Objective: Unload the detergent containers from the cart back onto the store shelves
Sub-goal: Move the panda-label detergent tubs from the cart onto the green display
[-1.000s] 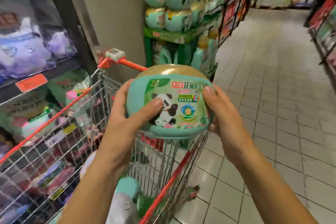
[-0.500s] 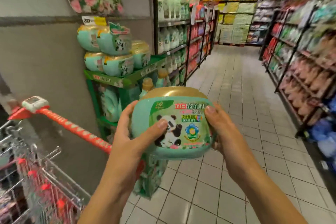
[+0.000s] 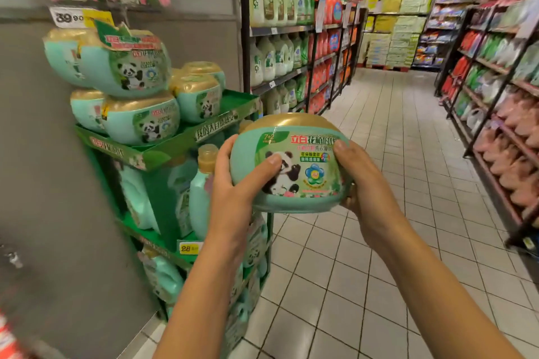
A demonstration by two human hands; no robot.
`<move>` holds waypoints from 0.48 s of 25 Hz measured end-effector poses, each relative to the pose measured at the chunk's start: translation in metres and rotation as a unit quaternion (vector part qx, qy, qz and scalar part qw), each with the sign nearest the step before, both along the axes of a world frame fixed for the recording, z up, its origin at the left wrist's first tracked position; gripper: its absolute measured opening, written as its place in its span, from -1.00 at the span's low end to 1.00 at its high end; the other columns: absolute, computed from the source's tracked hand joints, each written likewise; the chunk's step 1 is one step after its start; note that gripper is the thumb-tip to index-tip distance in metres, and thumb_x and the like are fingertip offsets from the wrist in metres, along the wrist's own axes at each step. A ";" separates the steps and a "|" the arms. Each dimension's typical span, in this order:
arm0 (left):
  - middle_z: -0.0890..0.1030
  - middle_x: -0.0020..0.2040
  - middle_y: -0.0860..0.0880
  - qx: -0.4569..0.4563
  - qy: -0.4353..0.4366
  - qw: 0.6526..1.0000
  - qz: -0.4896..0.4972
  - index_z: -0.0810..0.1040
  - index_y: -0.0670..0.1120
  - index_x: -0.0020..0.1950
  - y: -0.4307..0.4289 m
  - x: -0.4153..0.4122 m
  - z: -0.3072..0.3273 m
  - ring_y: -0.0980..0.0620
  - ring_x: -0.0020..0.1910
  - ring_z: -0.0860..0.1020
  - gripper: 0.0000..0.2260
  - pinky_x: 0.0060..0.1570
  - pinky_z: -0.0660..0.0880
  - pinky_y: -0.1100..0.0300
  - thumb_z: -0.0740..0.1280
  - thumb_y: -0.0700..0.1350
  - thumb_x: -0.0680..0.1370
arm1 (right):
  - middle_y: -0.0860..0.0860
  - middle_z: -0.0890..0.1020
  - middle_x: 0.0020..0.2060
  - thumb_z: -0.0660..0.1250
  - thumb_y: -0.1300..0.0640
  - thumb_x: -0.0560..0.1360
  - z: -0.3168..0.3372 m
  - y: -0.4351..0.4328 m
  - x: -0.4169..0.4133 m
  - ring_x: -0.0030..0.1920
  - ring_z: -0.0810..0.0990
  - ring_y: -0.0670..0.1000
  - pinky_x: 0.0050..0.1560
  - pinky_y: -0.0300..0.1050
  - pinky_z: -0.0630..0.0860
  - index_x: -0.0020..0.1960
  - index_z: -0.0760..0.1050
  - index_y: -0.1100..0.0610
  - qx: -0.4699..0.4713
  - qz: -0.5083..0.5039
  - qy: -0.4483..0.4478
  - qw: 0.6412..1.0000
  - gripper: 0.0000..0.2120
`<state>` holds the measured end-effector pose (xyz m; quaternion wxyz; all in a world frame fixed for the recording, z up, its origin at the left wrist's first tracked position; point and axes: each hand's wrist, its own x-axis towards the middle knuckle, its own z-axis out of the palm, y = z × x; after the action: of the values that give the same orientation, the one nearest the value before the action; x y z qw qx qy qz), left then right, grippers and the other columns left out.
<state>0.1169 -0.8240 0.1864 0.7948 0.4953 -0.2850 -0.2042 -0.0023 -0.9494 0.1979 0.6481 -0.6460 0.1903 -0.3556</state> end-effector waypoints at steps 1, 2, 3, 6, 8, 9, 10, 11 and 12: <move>0.68 0.07 -0.01 -0.003 0.002 1.000 0.005 0.40 0.04 0.36 -0.015 0.014 0.001 0.02 0.01 0.67 -0.33 -0.18 0.58 0.25 0.52 -0.05 0.28 | -0.09 0.70 -0.02 0.28 -0.15 0.46 0.002 -0.017 0.015 -0.08 0.70 -0.10 -0.27 -0.31 0.57 0.23 0.49 -0.02 -0.003 0.013 0.005 1.000 -0.61; 0.68 0.08 -0.01 -0.006 0.003 1.000 0.010 0.40 0.05 0.36 -0.032 0.030 0.003 0.02 0.03 0.67 -0.31 -0.16 0.58 0.24 0.54 -0.03 0.26 | -0.07 0.70 0.01 0.32 -0.15 0.42 0.005 -0.036 0.032 -0.06 0.70 -0.07 -0.24 -0.29 0.59 0.24 0.48 -0.02 -0.008 0.027 0.007 1.000 -0.56; 0.68 0.09 -0.01 -0.010 0.002 1.000 0.014 0.40 0.06 0.36 -0.048 0.045 0.003 0.02 0.03 0.66 -0.31 -0.15 0.59 0.23 0.54 -0.03 0.26 | -0.05 0.70 0.03 0.36 -0.14 0.37 0.007 -0.053 0.047 -0.04 0.70 -0.05 -0.21 -0.26 0.60 0.25 0.47 -0.02 -0.010 0.038 0.006 0.999 -0.52; 0.66 0.12 -0.03 -0.012 0.005 1.000 0.027 0.38 0.06 0.37 -0.088 0.083 0.001 0.01 0.06 0.65 -0.35 -0.11 0.60 0.21 0.50 -0.09 0.32 | -0.02 0.70 0.03 0.43 -0.12 0.29 0.009 -0.101 0.089 -0.02 0.70 0.00 -0.14 -0.20 0.63 0.23 0.48 -0.03 -0.011 0.065 0.007 0.998 -0.47; 0.65 0.14 -0.03 -0.002 0.009 0.999 0.046 0.35 0.06 0.39 -0.113 0.108 -0.003 0.03 0.06 0.66 -0.32 -0.13 0.59 0.24 0.50 -0.09 0.31 | -0.02 0.70 0.02 0.44 -0.12 0.28 0.006 -0.133 0.117 -0.01 0.70 0.02 -0.14 -0.20 0.64 0.23 0.48 -0.03 -0.008 0.088 0.007 0.996 -0.46; 0.64 0.16 -0.04 0.005 0.007 0.998 0.057 0.35 0.06 0.40 -0.123 0.119 -0.005 0.04 0.06 0.66 -0.31 -0.13 0.59 0.24 0.51 -0.09 0.31 | -0.01 0.70 0.03 0.45 -0.12 0.28 0.002 -0.149 0.131 0.00 0.70 0.03 -0.13 -0.18 0.64 0.24 0.48 -0.02 -0.005 0.099 0.006 0.995 -0.45; 0.62 0.17 -0.04 0.013 0.000 0.998 0.068 0.34 0.05 0.40 -0.134 0.131 -0.008 0.04 0.06 0.65 -0.30 -0.12 0.59 0.24 0.52 -0.09 0.30 | 0.00 0.69 0.04 0.48 -0.10 0.29 -0.002 -0.165 0.146 0.02 0.69 0.04 -0.11 -0.15 0.64 0.25 0.48 -0.02 -0.001 0.113 0.005 0.994 -0.44; 0.61 0.19 -0.05 0.020 -0.009 0.996 0.082 0.35 0.04 0.39 -0.145 0.143 -0.011 0.05 0.07 0.65 -0.30 -0.11 0.59 0.24 0.53 -0.09 0.30 | 0.02 0.69 0.06 0.51 -0.08 0.30 -0.007 -0.182 0.161 0.03 0.69 0.05 -0.09 -0.13 0.64 0.26 0.47 -0.02 0.001 0.130 0.003 0.991 -0.44; 0.59 0.21 -0.05 0.025 -0.016 0.994 0.101 0.36 0.04 0.39 -0.159 0.157 -0.014 0.07 0.08 0.64 -0.29 -0.10 0.59 0.26 0.55 -0.08 0.29 | 0.03 0.68 0.07 0.52 -0.04 0.31 -0.011 -0.201 0.179 0.04 0.68 0.07 -0.07 -0.10 0.64 0.27 0.46 -0.02 0.000 0.154 0.003 0.988 -0.43</move>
<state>0.2743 -0.9826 0.1724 0.7941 0.5444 -0.2413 -0.1221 0.1767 -1.1502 0.1867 0.6945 -0.6686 0.0904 -0.2499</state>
